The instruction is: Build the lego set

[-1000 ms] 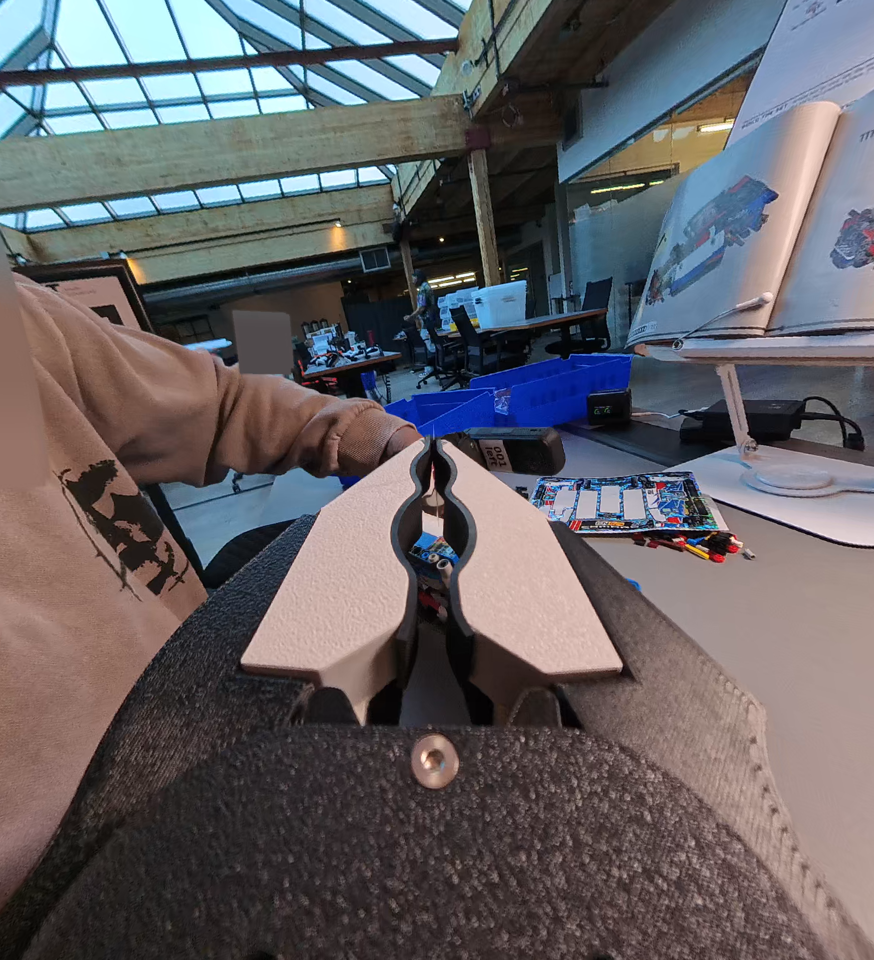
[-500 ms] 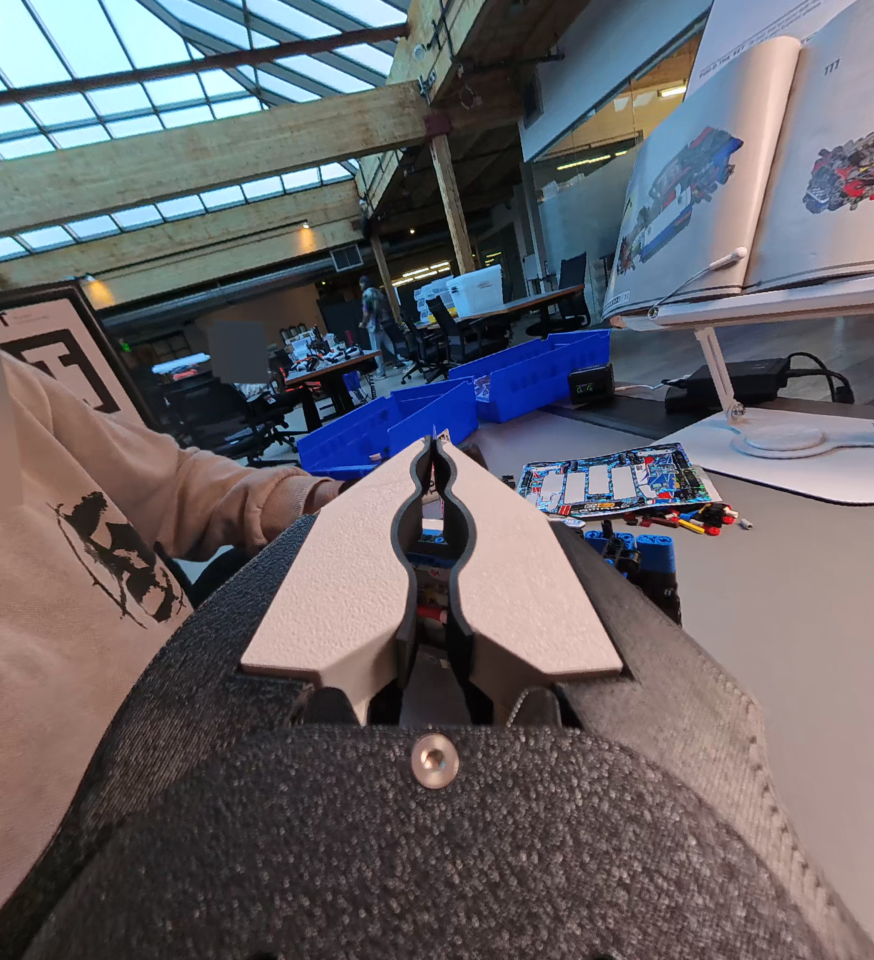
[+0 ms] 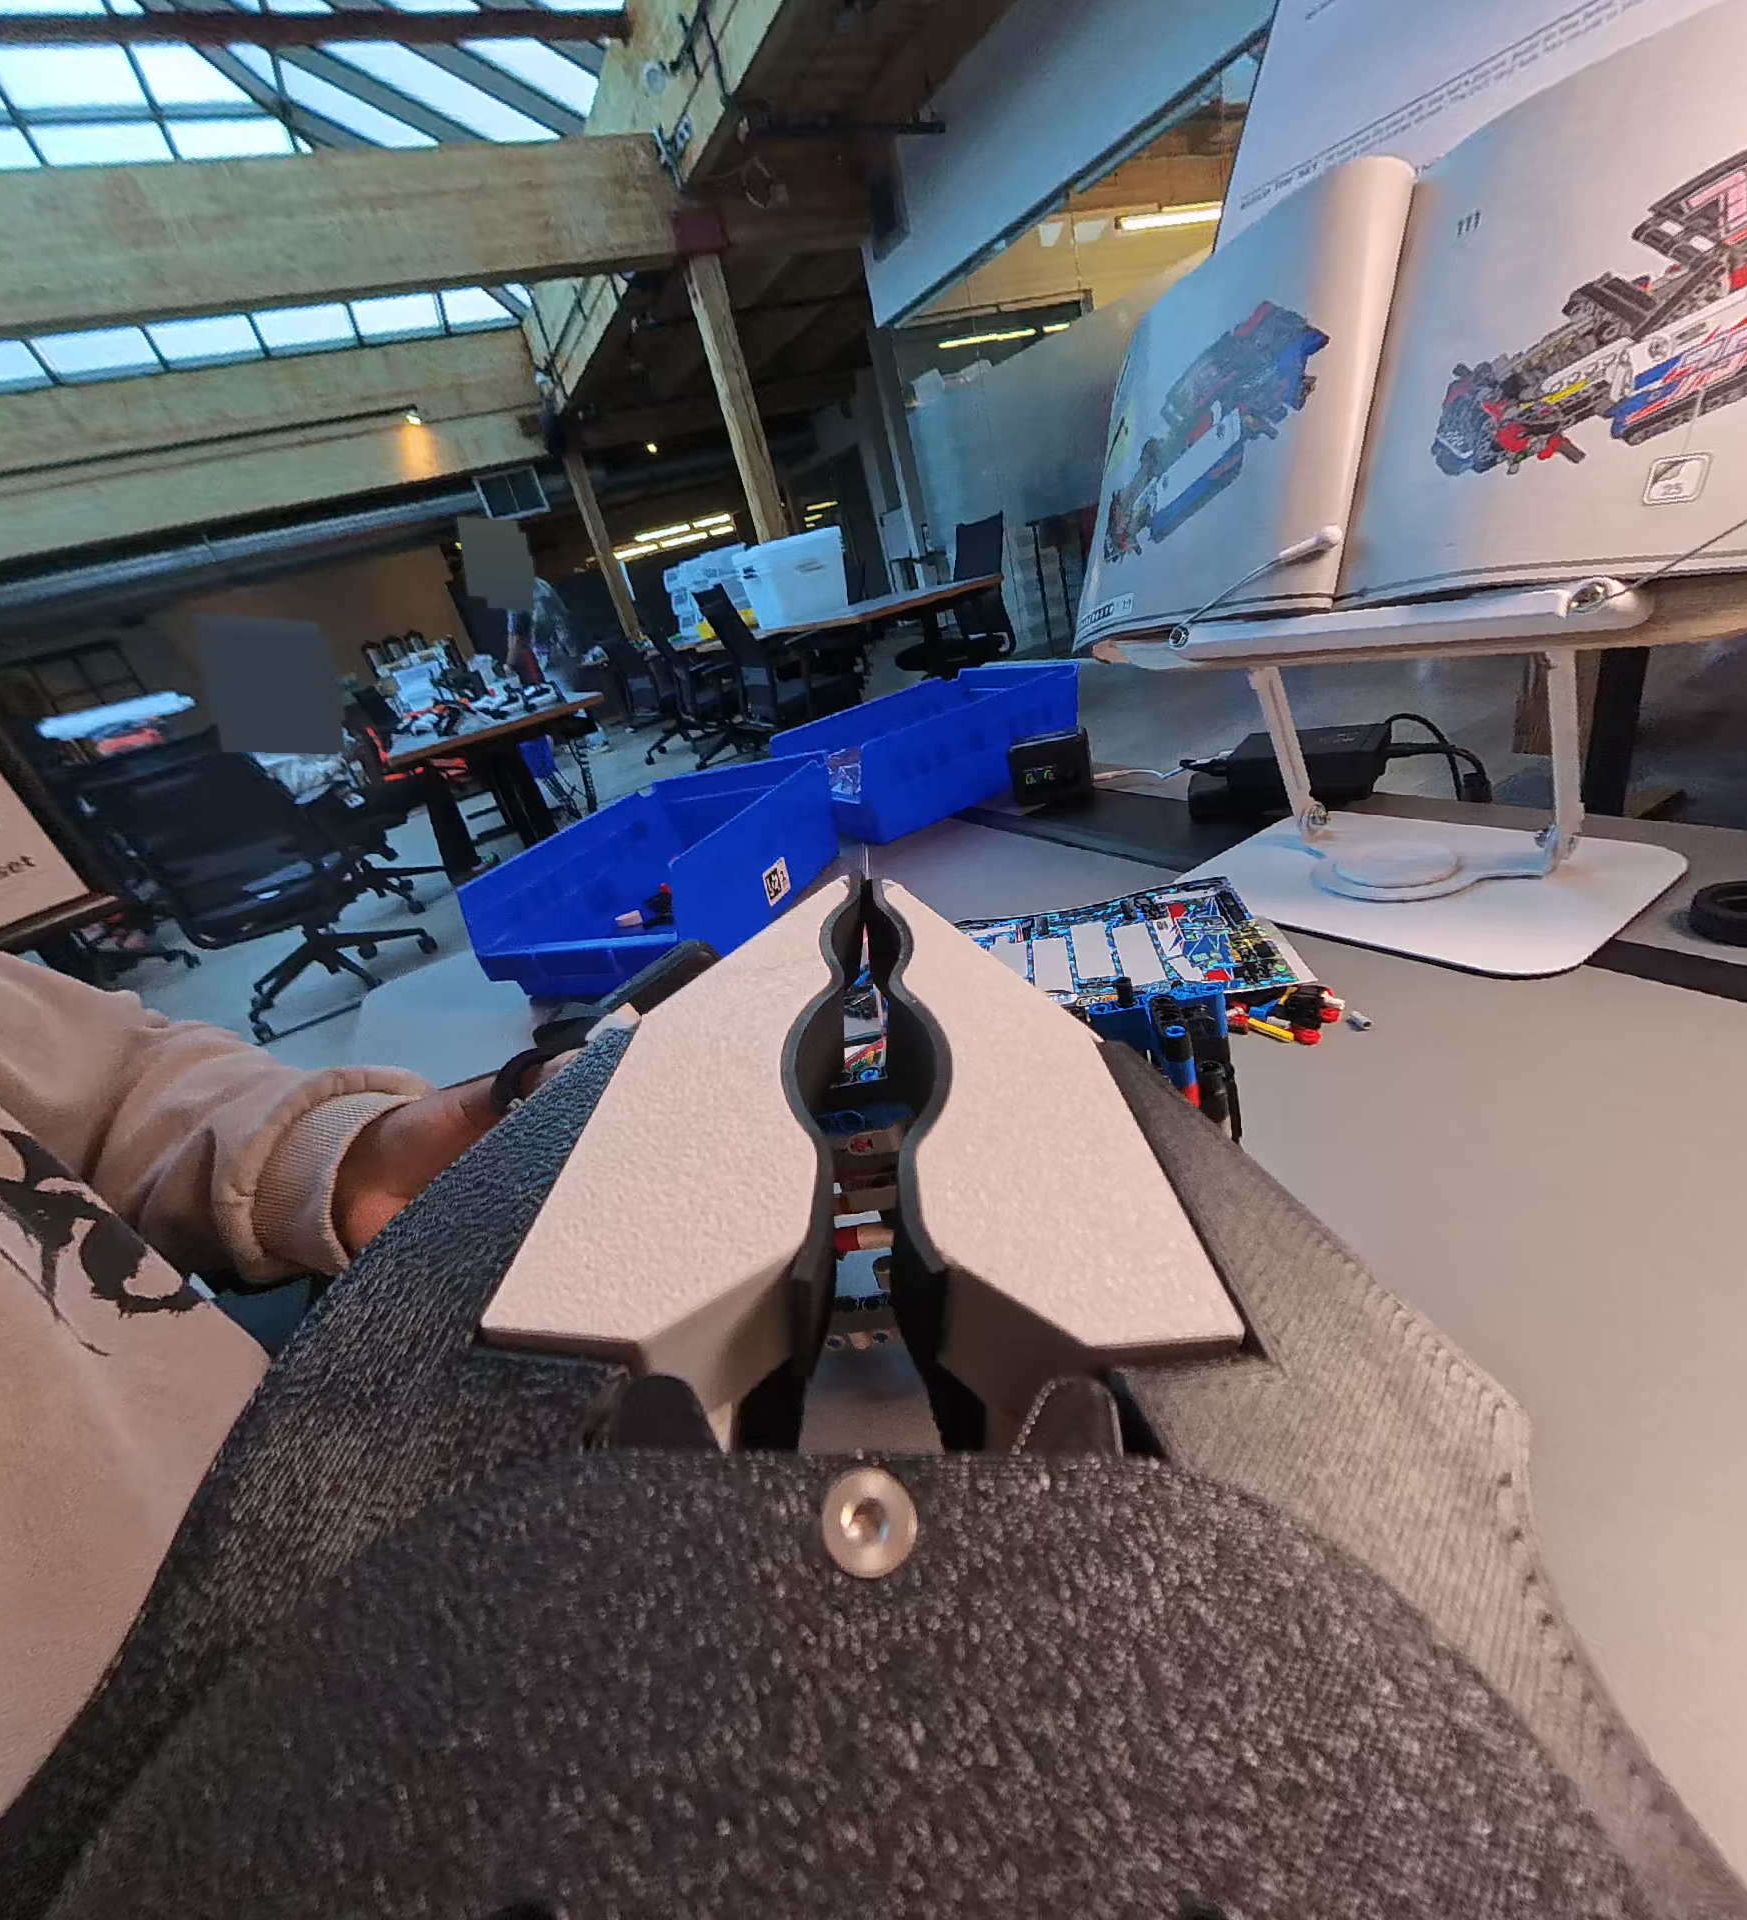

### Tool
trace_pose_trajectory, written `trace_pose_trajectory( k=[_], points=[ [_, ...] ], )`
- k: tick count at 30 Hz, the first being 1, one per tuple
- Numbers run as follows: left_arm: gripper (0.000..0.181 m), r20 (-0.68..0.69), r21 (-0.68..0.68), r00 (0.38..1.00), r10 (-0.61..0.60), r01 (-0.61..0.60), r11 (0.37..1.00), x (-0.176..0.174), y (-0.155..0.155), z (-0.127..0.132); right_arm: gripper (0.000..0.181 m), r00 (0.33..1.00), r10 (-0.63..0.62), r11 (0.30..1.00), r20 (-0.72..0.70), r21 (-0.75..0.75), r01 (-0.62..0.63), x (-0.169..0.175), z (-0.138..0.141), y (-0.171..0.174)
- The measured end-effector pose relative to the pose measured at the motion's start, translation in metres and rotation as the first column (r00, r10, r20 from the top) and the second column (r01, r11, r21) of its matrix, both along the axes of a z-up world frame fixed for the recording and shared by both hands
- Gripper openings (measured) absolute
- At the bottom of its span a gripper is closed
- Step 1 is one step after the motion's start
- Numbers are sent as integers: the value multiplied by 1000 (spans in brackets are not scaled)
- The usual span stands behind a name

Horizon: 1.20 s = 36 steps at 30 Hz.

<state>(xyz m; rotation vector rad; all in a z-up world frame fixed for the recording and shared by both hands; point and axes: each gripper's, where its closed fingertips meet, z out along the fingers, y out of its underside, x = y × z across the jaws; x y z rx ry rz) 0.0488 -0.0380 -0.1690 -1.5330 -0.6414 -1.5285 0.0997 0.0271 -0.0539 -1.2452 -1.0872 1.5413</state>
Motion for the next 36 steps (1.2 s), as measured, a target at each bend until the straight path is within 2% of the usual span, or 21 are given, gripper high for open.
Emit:
trace_pose_trajectory(
  k=[5,13,17,19,21,24,29,36],
  points=[
    [99,-103,7,991,-89,91,996,11,-10,1,0,1000,-14,999,16,30,14,-4,7,-8],
    [98,-279,10,941,-190,201,979,11,-26,-4,0,998,-6,994,57,111,0,-19,13,-16],
    [100,-381,-15,890,-251,266,964,14,-32,-11,0,995,-12,981,95,194,-6,-29,14,-21],
    [82,-422,-2,868,-262,289,957,12,-35,-9,0,994,-15,973,113,230,-11,-34,13,-22],
    [86,-471,-17,837,-279,308,951,13,-37,-11,0,992,-9,969,125,247,-23,-38,12,-24],
    [81,-556,-21,787,-267,309,951,14,-36,-16,0,991,9,968,134,247,-42,-44,8,-26],
    [80,-576,-38,766,-286,325,945,14,-38,-18,0,989,25,972,143,229,-57,-49,1,-27],
    [75,-529,-24,786,-319,362,932,5,-54,-11,0,988,47,970,145,230,-80,-49,2,-31]
  ],
)
